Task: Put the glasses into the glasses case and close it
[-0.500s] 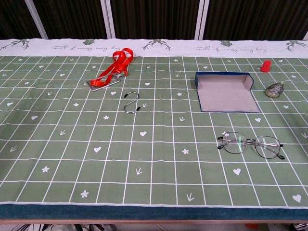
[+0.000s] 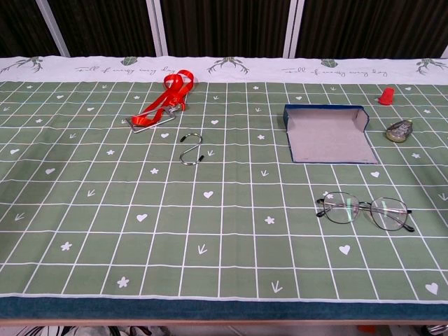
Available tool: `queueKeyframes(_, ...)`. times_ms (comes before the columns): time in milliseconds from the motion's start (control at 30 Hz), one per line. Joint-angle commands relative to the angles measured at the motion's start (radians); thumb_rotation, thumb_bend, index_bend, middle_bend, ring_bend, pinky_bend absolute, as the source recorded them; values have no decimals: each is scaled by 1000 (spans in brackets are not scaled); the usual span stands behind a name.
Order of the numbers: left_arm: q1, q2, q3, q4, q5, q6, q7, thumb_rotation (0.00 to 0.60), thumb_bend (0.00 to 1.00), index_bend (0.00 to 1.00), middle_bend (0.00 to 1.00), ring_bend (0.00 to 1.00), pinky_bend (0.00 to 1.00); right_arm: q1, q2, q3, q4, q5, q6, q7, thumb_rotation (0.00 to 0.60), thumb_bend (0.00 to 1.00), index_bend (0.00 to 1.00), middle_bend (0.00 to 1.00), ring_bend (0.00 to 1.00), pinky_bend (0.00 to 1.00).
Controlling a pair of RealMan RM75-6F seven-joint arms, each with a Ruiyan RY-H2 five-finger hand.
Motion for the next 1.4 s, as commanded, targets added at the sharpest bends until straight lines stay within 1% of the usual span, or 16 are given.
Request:
queueKeyframes(33,-1,-1,0,0,-2,-2,1,600,309,75,0,0,0,-2,3,1,-3,2,2,4,600,151,74,6,101,188)
queueKeyframes(433,-1,-1,-1,-2,-4,-4,2,600,309,76,0,0,0,5,22,-15,-26,15,-44,49,600,152,76,6,101,188)
queueKeyframes(567,-1,-1,-3,-7,-9,-5,0,600,309,76,0,0,0,10,32,-18,-39,34,-71,47,600,151,77,6,101,187)
queueKeyframes(633,-2,0,-2,-8,-10,-7,1,600,309,76,0,0,0,24,41,-13,-51,51,-102,47,600,151,83,6,101,187)
queueKeyframes(767,-3,2,-1,-10,-11,-11,1,600,309,76,0,0,0,78,71,21,-91,120,-204,52,600,151,101,6,102,188)
queueKeyframes(933,-4,4,-3,-14,-18,-17,-4,600,309,75,0,0,0,154,86,75,-145,254,-351,60,600,153,143,6,103,188)
queueKeyframes(967,-4,5,-3,-14,-18,-18,-4,600,309,75,0,0,0,163,87,78,-150,268,-369,62,600,159,157,6,103,188)
queueKeyframes(1033,-5,6,-3,-15,-21,-22,-5,600,309,75,0,0,0,199,91,94,-167,326,-441,68,600,179,184,6,103,188)
queueKeyframes(1100,-5,7,-4,-17,-25,-23,-7,600,309,75,0,0,0,225,88,105,-167,364,-478,48,600,206,210,6,102,188)
queueKeyframes(1167,-6,8,-5,-20,-28,-26,-9,600,309,76,0,0,0,258,69,113,-164,413,-503,-10,600,234,235,6,101,188)
queueKeyframes(1300,-7,9,-5,-21,-31,-29,-8,600,309,76,0,0,0,297,26,116,-174,487,-520,-83,600,293,296,6,101,187)
queueKeyframes(1400,-7,10,-5,-23,-33,-30,-7,600,309,76,0,0,0,334,-21,122,-179,553,-506,-157,600,359,342,6,101,187)
